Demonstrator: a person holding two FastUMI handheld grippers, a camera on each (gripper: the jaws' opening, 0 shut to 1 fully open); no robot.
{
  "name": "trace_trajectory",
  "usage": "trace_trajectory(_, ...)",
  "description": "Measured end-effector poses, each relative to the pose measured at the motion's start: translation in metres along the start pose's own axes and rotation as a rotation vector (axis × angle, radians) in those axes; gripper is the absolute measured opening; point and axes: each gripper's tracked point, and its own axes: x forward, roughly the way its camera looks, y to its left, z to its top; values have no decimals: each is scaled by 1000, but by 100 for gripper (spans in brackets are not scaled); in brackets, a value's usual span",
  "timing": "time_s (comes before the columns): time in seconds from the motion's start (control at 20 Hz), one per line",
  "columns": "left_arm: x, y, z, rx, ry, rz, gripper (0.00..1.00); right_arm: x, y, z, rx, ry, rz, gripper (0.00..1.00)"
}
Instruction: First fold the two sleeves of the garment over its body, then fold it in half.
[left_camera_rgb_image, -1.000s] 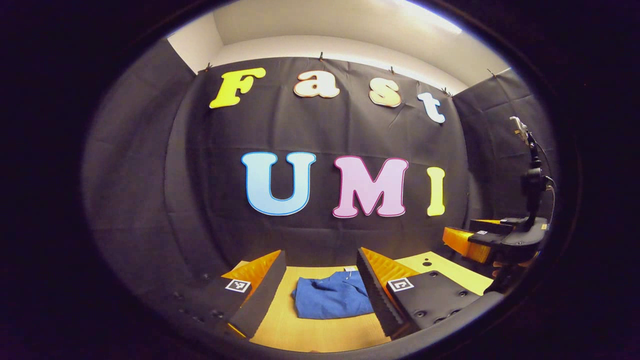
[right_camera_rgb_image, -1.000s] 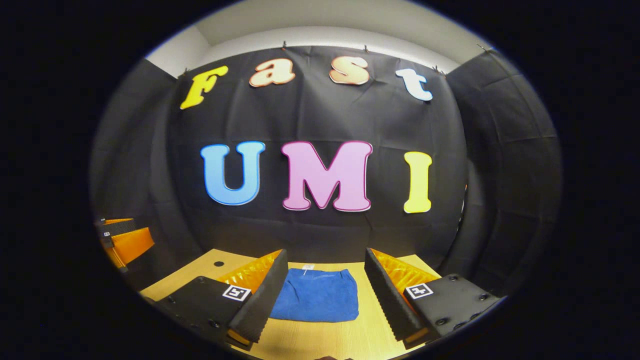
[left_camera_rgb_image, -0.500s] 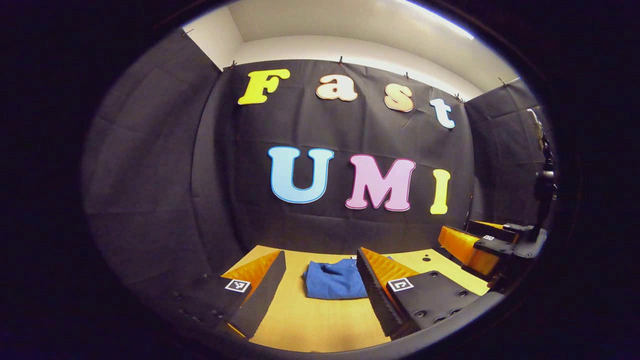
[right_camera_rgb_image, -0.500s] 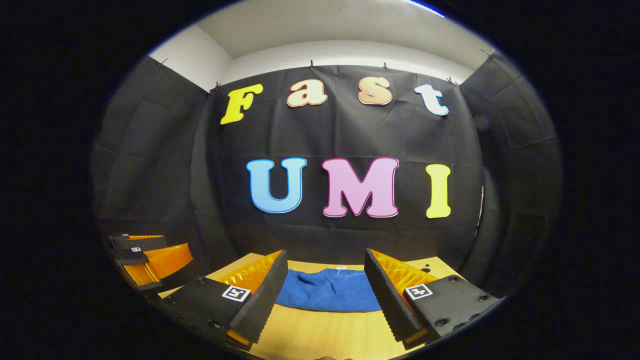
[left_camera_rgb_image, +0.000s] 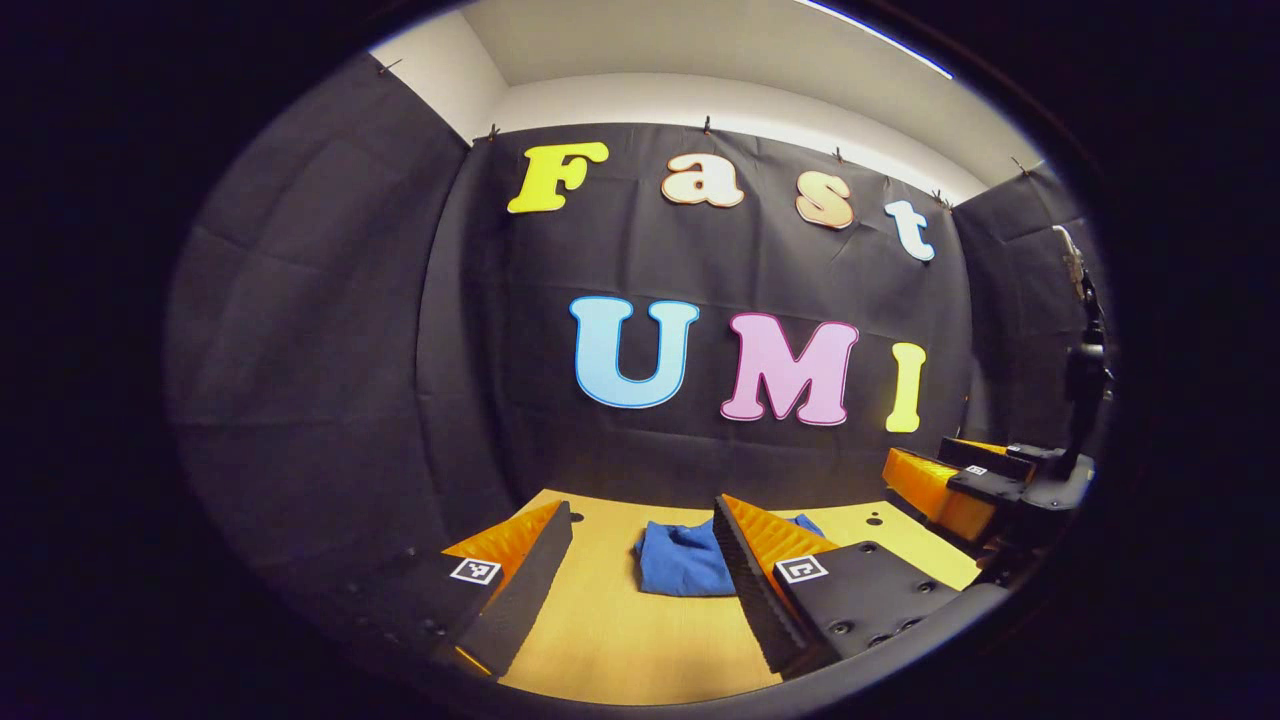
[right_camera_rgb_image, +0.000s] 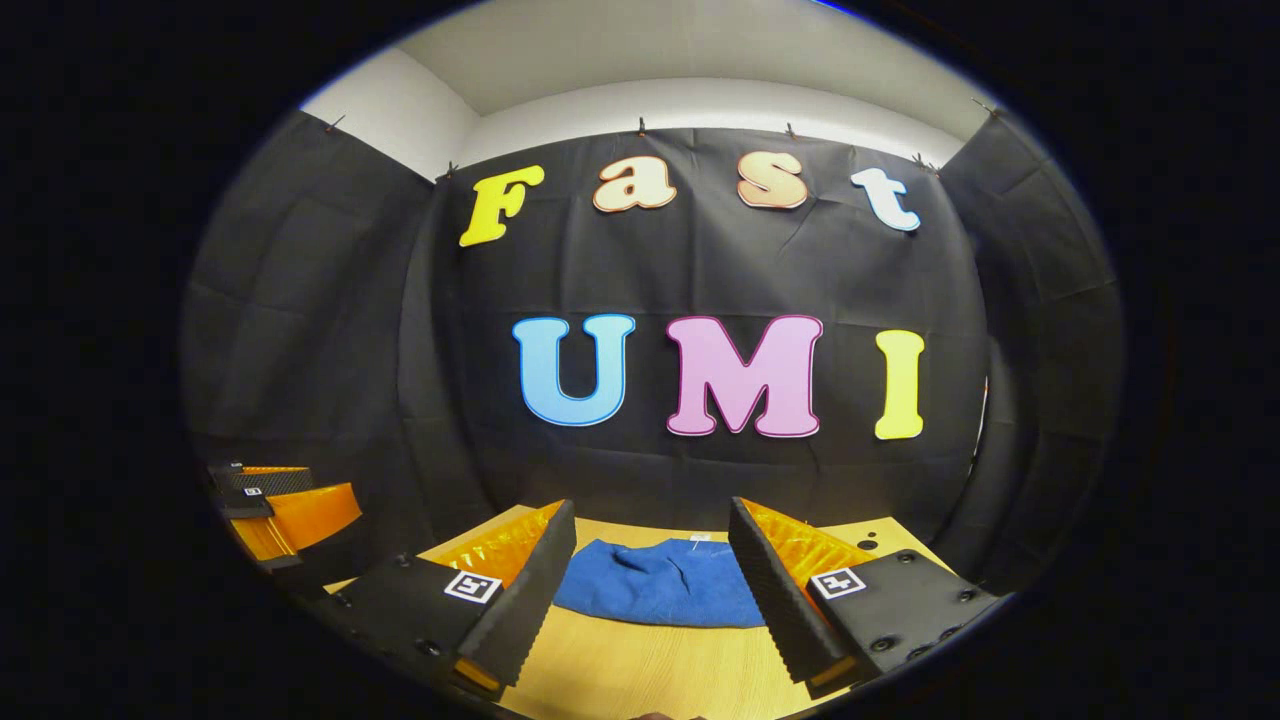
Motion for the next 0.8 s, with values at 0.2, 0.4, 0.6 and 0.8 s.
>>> trace_trajectory(0.2,-6,-7,3,15,-23,-24,82,-3,-2,6,-32,-23,2,96)
trace_trajectory(0.4,-1,-13,-2,18,-22,-61,82,-6,-12,2,-34,-17,-36,96)
trace_trajectory(0.6,3,-25,-1,-3,-31,-114,82,-11,-24,-1,-61,-7,-87,97)
trace_trajectory(0.8,8,-27,-3,-10,-29,-147,82,-13,-31,2,-76,-23,-123,97)
